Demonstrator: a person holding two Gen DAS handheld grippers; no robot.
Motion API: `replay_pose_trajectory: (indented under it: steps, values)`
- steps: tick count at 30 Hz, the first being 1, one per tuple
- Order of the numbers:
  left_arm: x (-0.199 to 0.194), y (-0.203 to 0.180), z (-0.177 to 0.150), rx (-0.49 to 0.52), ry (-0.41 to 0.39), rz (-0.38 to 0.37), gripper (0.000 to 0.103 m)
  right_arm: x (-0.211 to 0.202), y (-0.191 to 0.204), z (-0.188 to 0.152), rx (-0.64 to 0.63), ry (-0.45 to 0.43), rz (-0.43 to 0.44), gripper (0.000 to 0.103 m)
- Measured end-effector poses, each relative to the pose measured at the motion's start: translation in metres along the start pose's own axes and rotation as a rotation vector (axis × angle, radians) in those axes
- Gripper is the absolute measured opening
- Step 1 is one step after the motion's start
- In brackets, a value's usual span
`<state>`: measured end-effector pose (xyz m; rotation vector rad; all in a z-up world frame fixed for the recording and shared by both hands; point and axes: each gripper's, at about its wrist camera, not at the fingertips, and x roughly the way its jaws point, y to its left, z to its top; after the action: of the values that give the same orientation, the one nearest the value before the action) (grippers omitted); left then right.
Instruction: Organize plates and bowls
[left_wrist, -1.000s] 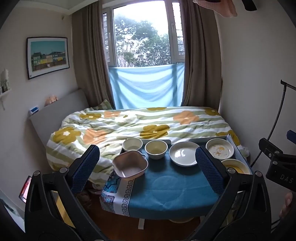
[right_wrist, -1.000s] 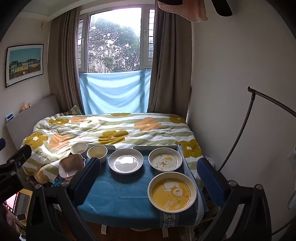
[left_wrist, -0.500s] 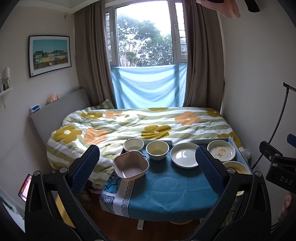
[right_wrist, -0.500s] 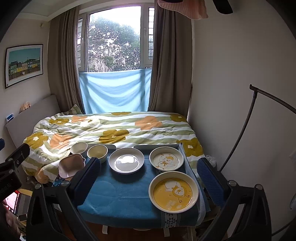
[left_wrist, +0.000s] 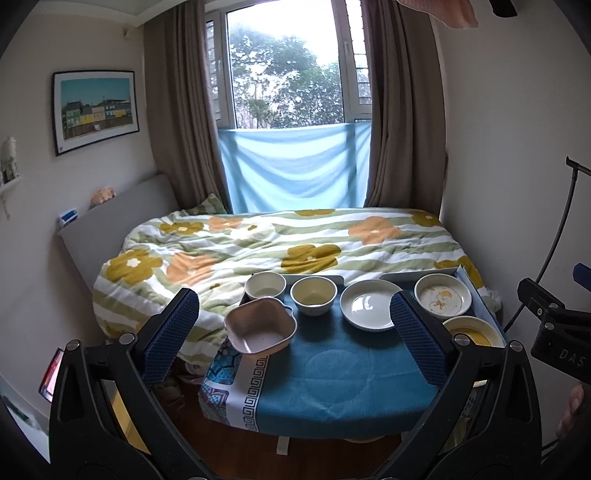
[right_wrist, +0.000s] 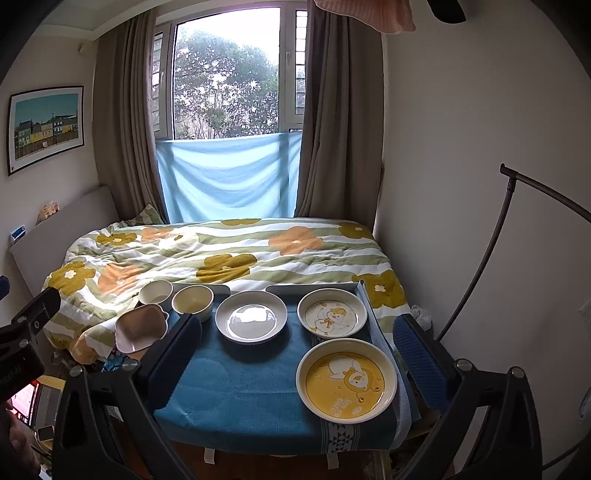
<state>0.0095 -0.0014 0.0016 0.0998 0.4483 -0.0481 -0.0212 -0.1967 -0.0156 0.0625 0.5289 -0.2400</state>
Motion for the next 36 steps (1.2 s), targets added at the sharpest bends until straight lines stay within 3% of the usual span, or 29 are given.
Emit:
replay_pose_trajectory:
  steps: [36]
  values:
    - [0.004,0.011,-0.001,-0.013,0.009,-0.010,0.103,0.001,-0.001,0.002,-0.002,0.004,0.002,0.103]
